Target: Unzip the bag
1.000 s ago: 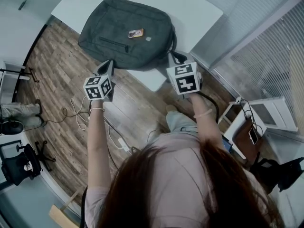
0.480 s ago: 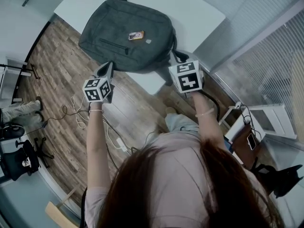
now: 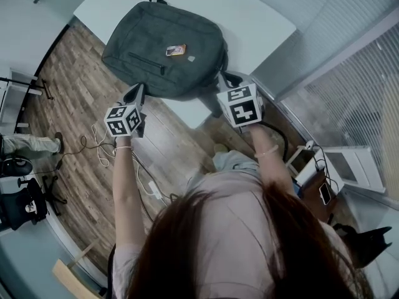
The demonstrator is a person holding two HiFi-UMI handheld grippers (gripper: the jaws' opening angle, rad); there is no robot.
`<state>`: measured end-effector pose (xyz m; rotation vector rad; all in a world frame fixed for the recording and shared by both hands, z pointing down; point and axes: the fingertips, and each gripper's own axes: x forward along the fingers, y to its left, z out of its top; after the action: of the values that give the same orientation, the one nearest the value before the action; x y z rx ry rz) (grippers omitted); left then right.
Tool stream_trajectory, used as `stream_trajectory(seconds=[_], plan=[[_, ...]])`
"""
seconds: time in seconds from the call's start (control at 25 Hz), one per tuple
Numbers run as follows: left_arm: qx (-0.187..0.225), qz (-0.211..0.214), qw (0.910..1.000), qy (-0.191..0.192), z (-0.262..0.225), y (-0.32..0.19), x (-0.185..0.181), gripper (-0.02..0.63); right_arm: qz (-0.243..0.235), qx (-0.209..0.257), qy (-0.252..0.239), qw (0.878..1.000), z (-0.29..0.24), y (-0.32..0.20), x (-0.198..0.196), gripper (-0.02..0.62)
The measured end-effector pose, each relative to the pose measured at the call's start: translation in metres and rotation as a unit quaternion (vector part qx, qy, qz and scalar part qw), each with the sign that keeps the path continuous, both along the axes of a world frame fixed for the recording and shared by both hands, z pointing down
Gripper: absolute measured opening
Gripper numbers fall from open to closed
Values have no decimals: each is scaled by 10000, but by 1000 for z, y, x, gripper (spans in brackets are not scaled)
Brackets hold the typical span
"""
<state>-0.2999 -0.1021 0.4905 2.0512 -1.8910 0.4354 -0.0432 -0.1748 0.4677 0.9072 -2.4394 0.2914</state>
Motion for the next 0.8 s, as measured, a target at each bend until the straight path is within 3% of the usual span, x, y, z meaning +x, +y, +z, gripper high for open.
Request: stream_trajectory(seconds=[0.16,0.4,0.56,0.8], plan=[[20,-92,9998,-175,-6,2,1,11,-184,-56,-49,9998,1,1,0,8],[251,-137,9996,27,-29,7,17,37,-258,-87,-131,9995,1,0,0,9],[257,2,9997,43,-43,10,40,97,-231,-21,-162,9996,1,3,1,8],[355,478,9982,11,-63,6,84,127,-142,61,-139,9998,1,7,1,8]])
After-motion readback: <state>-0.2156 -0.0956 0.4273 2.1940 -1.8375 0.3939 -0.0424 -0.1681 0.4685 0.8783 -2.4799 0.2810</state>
